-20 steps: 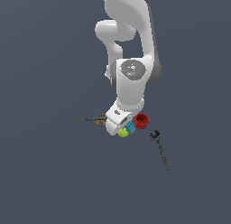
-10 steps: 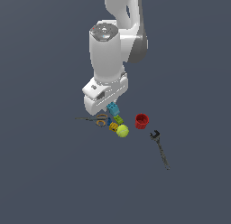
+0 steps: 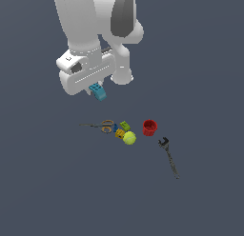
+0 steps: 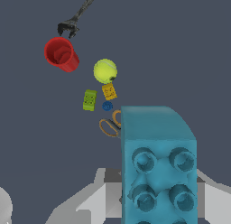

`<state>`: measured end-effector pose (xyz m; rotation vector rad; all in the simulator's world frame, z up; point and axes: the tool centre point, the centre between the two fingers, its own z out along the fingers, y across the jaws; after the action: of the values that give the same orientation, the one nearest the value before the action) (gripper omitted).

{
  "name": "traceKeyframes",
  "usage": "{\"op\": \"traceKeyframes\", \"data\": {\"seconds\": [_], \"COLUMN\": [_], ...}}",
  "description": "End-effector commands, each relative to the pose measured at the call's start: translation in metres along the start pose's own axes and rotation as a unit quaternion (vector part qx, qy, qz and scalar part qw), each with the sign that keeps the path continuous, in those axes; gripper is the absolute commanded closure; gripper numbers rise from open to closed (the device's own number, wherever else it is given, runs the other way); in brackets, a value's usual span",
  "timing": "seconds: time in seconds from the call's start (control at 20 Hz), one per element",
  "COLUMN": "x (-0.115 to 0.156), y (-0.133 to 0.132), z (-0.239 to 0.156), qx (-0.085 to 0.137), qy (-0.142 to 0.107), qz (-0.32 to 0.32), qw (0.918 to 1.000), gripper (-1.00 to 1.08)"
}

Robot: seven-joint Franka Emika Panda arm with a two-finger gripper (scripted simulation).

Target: Pick up a designated object from a clutter of objects.

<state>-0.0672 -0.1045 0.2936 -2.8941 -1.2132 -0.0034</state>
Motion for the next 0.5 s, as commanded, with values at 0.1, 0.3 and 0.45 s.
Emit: {"op": "traceKeyframes", "data": {"seconds": [0.1,0.3,0.45], "x": [-0.033,-0.055,-0.066], "y": [0.008,0.015,0.019], "z": [-0.03,-0.051,-0.061], "qx": [0.0,0.0,-0.001], "qy": [0.0,-0.001,-0.001], "qz": [0.0,0.0,0.0], "qw": [1.0,1.0,1.0], "gripper": [1.08,1.08,1.08]}}
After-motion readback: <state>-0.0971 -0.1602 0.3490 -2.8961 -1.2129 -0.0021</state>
